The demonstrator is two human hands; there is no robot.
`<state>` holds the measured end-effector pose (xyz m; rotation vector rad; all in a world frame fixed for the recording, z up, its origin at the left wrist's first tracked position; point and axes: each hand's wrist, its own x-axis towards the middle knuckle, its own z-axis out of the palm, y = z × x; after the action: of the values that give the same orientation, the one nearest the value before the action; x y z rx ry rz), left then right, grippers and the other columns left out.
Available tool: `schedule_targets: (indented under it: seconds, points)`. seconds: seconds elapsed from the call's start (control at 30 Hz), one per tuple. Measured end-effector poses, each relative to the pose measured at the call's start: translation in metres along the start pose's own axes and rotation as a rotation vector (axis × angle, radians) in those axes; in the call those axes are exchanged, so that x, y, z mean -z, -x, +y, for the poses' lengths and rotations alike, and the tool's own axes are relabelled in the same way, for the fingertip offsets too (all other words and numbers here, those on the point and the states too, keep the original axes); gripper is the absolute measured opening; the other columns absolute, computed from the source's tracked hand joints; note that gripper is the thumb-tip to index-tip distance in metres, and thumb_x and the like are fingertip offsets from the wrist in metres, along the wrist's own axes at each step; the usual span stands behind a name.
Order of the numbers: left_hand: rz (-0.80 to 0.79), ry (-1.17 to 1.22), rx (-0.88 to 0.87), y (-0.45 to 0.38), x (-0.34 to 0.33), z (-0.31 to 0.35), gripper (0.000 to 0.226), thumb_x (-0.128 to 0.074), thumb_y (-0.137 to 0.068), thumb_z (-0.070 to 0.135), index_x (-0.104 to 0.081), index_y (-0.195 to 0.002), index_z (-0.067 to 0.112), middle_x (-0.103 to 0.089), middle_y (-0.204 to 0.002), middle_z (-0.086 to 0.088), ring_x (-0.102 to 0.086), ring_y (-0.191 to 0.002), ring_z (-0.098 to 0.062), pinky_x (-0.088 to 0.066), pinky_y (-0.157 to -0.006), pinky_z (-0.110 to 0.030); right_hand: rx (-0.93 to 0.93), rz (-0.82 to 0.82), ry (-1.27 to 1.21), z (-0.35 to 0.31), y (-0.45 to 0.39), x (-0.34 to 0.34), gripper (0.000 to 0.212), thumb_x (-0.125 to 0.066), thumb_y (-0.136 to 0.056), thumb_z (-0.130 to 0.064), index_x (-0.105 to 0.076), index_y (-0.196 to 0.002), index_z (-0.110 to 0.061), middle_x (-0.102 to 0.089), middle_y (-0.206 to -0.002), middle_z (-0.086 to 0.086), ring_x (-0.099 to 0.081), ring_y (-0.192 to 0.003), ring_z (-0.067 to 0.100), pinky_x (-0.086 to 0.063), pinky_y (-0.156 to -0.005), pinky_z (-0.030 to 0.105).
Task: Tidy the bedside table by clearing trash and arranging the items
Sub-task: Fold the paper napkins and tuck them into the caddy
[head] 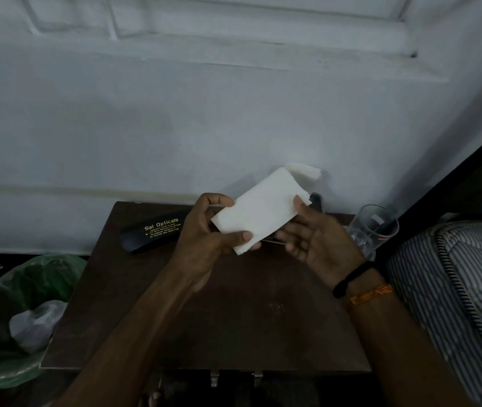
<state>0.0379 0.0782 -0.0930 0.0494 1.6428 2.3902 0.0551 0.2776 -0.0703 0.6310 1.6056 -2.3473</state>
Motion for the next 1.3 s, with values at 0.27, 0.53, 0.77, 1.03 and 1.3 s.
schedule_targets:
  seconds: [0.27,0.53,0.77,1.03,1.3]
  points:
    - [0.011,-0.450,-0.119,-0.001,-0.008,-0.016,0.063,-0.086,-0.066,0.006,-0.051,-0.115,0.023,-0.058,-0.115,0.004,-0.058,-0.107,-0.013,-0.057,-0.077,-0.032,0.152,-0.062,0.361,0.016,-0.004,-0.006,0.024,-0.059,-0.095,-0.014,-0.061,-0.116,-0.004,-0.069,-0.106,0.016,-0.063,-0.072,0.015,-0.052,-0.053,0.023]
    - [-0.063,-0.772,-0.123,-0.006,-0.012,-0.018,0.023,-0.047,-0.099,0.037,-0.057,-0.114,0.022,-0.061,-0.106,0.013,-0.059,-0.095,-0.002,-0.049,-0.074,-0.023,0.290,-0.171,0.900,0.024,-0.013,0.002,0.036,-0.049,-0.099,-0.016,-0.048,-0.135,-0.011,-0.062,-0.123,0.009,-0.065,-0.094,0.023,-0.052,-0.054,0.019]
    - [0.012,-0.652,-0.071,-0.008,-0.012,-0.030,0.022,-0.050,-0.099,0.033,-0.057,-0.112,0.017,-0.064,-0.109,0.006,-0.063,-0.100,-0.012,-0.056,-0.087,-0.045,0.098,-0.229,0.780,0.025,-0.017,0.009,0.040,-0.071,-0.086,-0.018,-0.062,-0.124,-0.010,-0.070,-0.114,0.011,-0.071,-0.092,0.027,-0.058,-0.060,0.028]
    - [-0.129,-0.705,-0.155,-0.031,-0.017,-0.015,0.021,-0.060,-0.095,0.027,-0.061,-0.112,0.016,-0.068,-0.117,0.004,-0.065,-0.108,-0.013,-0.057,-0.087,-0.045,0.535,0.117,0.806,0.005,-0.020,0.014,0.028,-0.073,-0.085,-0.020,-0.069,-0.112,-0.012,-0.074,-0.099,0.005,-0.071,-0.077,0.016,-0.058,-0.055,0.024]
    - [-0.266,-0.859,-0.182,-0.081,-0.052,0.014,0.039,-0.055,-0.095,0.020,-0.052,-0.134,0.027,-0.064,-0.127,0.001,-0.064,-0.109,-0.018,-0.058,-0.086,-0.043,0.788,0.387,0.937,-0.014,-0.034,0.023,0.002,-0.065,-0.087,-0.007,-0.066,-0.085,-0.007,-0.072,-0.083,0.003,-0.067,-0.078,0.015,-0.055,-0.066,0.021]
